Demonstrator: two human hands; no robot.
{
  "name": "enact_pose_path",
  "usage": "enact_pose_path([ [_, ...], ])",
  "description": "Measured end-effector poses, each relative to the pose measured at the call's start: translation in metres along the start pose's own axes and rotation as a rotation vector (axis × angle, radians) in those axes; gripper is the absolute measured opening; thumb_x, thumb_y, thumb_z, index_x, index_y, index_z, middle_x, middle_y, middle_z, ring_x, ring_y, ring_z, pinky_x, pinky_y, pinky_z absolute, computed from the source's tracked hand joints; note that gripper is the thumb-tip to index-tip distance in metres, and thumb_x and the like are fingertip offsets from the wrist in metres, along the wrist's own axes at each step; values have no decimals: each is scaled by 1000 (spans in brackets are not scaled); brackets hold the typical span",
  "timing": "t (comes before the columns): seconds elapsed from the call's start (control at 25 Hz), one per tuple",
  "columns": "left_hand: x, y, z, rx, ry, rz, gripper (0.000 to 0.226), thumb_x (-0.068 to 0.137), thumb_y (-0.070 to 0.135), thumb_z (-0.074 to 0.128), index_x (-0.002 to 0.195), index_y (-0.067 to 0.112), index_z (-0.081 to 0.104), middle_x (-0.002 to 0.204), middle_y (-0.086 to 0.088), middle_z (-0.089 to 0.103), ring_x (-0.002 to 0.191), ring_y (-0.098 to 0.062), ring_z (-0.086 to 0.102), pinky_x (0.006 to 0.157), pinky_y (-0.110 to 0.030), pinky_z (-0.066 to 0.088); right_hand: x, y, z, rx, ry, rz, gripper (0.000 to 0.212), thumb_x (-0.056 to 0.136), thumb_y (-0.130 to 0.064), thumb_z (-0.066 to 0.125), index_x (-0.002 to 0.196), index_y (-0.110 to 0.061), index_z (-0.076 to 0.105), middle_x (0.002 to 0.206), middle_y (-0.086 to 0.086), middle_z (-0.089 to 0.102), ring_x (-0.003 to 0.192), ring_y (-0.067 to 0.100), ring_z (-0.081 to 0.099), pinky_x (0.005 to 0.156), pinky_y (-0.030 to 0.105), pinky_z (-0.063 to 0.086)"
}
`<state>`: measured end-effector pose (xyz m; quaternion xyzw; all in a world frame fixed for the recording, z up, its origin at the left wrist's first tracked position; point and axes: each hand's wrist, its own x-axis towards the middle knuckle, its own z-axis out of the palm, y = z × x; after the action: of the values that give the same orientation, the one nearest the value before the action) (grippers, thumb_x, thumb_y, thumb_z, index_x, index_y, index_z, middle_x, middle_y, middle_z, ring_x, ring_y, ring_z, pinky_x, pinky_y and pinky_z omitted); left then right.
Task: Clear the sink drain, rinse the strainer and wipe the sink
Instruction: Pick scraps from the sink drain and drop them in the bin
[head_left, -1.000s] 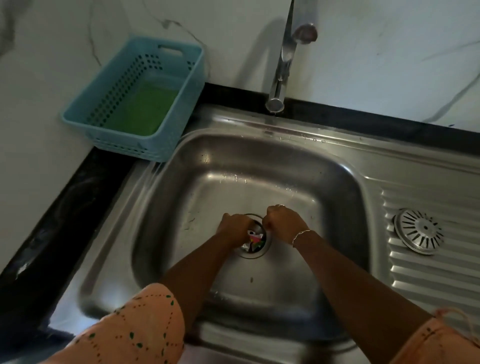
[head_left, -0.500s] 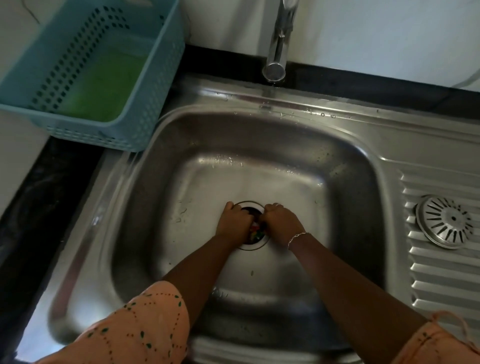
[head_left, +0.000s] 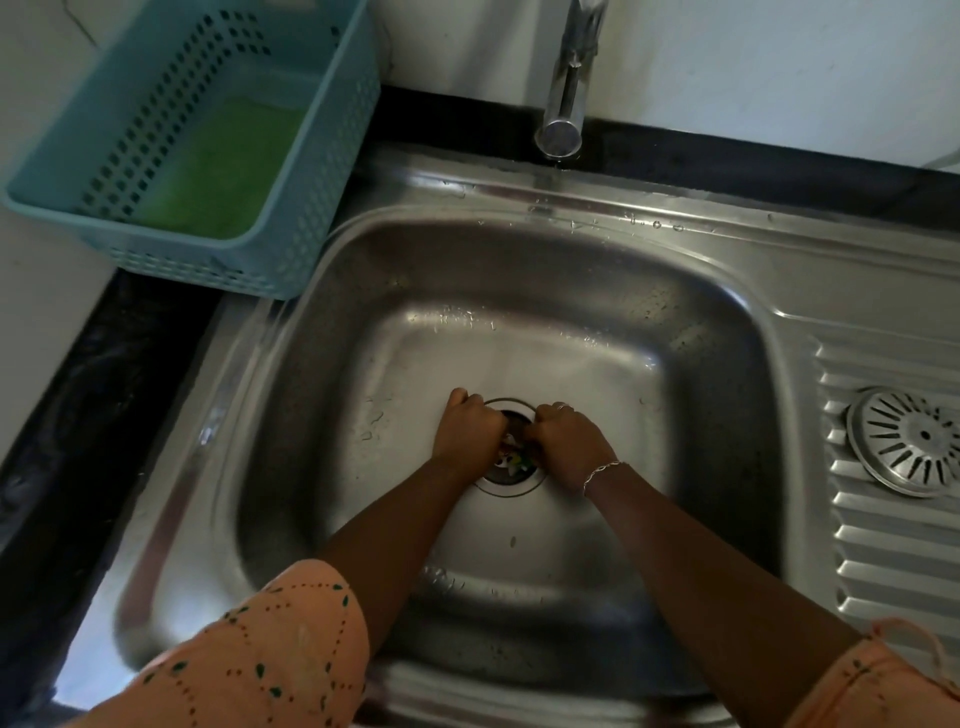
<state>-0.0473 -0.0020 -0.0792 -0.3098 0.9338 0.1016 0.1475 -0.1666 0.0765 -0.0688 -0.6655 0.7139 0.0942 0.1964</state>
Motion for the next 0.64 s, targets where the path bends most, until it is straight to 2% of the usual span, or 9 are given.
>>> enact_pose_path([
  [0.2,-4,-11,-5,-40,10,-52,25,88,32,53,93,13,68,94,-9,70,96,-25,53,93,-34,30,9,-7,4,-56,-3,-53,33,91,-13,44,121,-17,57,124,12,51,117,31,45,92,38,36],
  [0.36,-12,-10,-2,-54,0,-66,23,87,30,54,95,12,67,95,-10,69,97,-26,54,92,-34,30,9,-11,6,-81,-34,-60,31,92,-15,44,118,-17,59,127,12,50,120,31,43,95,39,35],
  [0.52,-13,-9,-6,-62,15,-72,21,87,23,51,95,13,67,96,-9,70,98,-25,54,93,-34,29,7,-8,0,-22,17,-6,30,90,-10,44,116,-14,60,119,12,56,112,31,49,89,37,40],
  [0.64,-12,-10,-21,-53,58,-85,20,87,22,51,94,15,68,96,-7,70,97,-25,55,93,-34,29,3,-2,-17,135,92,53,23,87,-10,50,103,-11,66,106,12,62,103,30,54,84,36,44],
])
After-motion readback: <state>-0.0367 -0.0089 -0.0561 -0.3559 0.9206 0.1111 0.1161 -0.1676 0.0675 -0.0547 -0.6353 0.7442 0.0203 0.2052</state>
